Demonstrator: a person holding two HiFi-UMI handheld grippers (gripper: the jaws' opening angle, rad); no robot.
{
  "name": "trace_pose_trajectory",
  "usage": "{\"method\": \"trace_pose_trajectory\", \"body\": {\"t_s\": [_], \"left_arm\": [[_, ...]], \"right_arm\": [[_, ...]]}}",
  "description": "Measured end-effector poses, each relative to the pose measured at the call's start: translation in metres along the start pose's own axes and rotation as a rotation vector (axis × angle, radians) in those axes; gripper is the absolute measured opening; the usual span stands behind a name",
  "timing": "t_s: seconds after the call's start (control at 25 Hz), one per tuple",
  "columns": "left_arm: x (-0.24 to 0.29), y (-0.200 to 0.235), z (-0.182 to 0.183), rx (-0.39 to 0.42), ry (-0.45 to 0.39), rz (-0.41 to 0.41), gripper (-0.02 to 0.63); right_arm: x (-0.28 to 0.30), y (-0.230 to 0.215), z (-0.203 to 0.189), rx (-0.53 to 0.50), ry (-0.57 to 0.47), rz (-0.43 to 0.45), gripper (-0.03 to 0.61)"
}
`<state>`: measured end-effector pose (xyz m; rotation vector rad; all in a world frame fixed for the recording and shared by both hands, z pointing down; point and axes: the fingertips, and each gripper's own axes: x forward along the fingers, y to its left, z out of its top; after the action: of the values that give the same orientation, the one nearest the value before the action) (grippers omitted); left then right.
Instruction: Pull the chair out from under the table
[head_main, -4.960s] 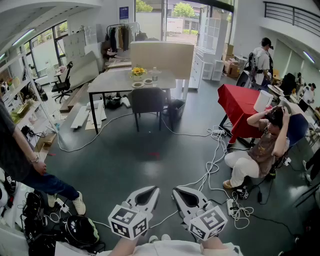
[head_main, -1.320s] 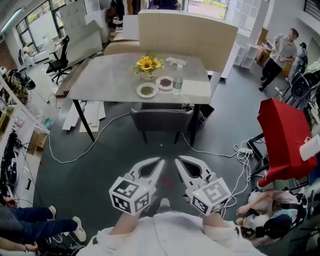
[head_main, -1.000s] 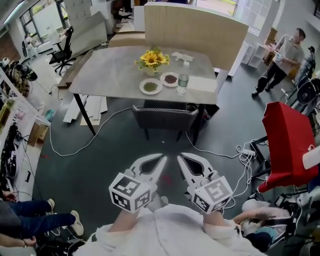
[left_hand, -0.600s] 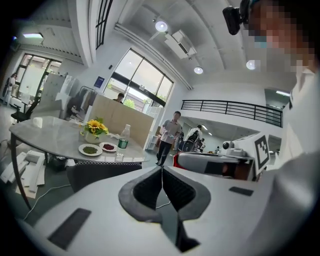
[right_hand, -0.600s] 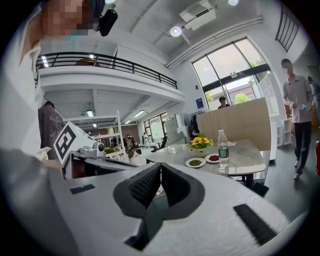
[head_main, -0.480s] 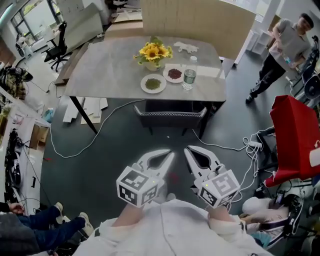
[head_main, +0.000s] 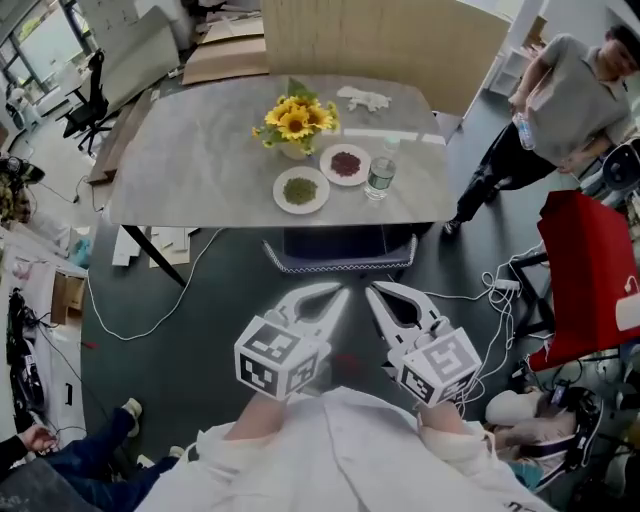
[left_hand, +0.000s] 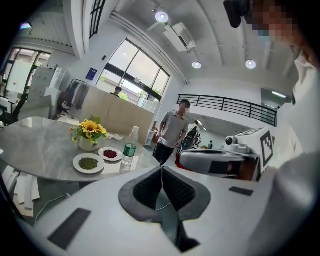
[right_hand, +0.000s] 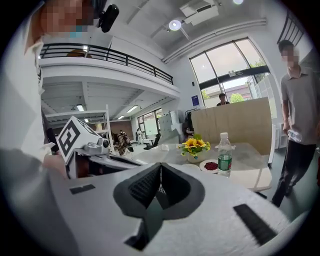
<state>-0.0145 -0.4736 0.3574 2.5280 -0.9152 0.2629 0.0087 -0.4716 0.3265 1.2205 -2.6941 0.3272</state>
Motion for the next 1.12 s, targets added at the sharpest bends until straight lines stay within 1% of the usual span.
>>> {"method": "trace_pose_trajectory", "body": {"t_s": [0.16,0.32,0.48,0.72,0.8,0.96,1.12], "left_arm": [[0.009,0.026,0.018,0.030,0.012,-0.019,0.015],[0.013,0.045,0.028,0.043,0.020,-0.068,0.015],[0.019,0.063,0.030,0.072,0.040,-0.068,0.015],[0.028,0.075,0.028,0.056,0.061,-0.073,0.015],[0.031,0.075,0.025,0.064,0.079,-0.077,0.015],[0.037,0.079,0.015,0.120,0.132,-0.042,0.015],[0.041,0.089,0.006,0.181,0.162,-0.011,0.015]], "right_arm": [[0.023,-0.015,0.014,-0.004,-0.008,-0.040,0.003],[0.045,-0.029,0.022,0.012,-0.014,-0.068,0.003],[0.062,-0.038,0.024,0.014,-0.017,-0.086,0.003],[0.069,-0.044,0.018,0.024,0.017,-0.086,0.003],[0.068,-0.050,0.015,0.038,0.024,-0.085,0.003],[0.073,-0.057,0.008,0.055,0.042,-0.063,0.003],[0.077,-0.064,0.002,0.048,0.071,-0.044,0.003]]}}
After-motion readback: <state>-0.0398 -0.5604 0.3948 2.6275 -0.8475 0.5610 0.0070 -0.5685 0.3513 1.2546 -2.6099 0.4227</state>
